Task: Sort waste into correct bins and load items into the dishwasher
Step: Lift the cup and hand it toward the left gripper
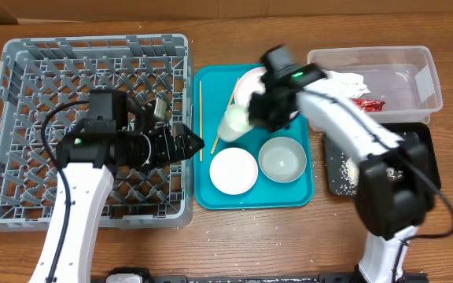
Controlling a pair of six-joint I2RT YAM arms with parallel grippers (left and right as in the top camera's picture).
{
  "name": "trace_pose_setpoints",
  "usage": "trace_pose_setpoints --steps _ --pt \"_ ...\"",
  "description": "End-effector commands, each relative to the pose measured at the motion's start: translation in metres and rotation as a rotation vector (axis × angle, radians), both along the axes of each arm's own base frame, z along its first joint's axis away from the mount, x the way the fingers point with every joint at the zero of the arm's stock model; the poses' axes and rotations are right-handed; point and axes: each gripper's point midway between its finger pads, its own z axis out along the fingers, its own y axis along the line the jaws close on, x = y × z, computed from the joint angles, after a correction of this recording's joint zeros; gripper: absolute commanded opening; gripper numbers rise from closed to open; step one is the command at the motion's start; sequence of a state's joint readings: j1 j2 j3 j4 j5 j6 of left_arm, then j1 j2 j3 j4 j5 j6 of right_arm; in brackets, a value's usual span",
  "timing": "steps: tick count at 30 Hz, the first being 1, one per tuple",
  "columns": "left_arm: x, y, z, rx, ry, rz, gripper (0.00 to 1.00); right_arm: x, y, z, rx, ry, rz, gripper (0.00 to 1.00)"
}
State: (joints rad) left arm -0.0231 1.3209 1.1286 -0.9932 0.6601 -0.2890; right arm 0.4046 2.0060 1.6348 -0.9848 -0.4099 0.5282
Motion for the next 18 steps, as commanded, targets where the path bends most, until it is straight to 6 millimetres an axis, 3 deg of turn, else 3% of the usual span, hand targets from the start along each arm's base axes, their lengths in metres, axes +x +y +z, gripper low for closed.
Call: trace_pose_setpoints --steps 1,5,9,12,18 --pt "0.004 -0.030 0.034 -0.261 -0.064 -0.127 1.00 -0.002 -0.008 0.094 0.342 -0.141 0.140 0.04" --pt "0.013 -0.043 0.058 -0.443 -0.137 -0.209 1.00 -0.010 -0.021 0.128 0.561 -0.178 0.229 0.04" --pt "0.020 -0.049 0.070 -0.562 -0.182 -0.273 1.00 -0.026 -0.018 0.160 0.790 -0.227 0.336 0.04" --pt "0.023 -0.053 0.076 -0.659 -0.196 -0.325 0.99 -0.030 -0.014 0.166 0.825 -0.229 0.354 0.04" --pt "0.024 -0.055 0.082 -0.782 -0.190 -0.382 0.80 -0.038 0.000 0.172 0.868 -0.226 0.399 0.04"
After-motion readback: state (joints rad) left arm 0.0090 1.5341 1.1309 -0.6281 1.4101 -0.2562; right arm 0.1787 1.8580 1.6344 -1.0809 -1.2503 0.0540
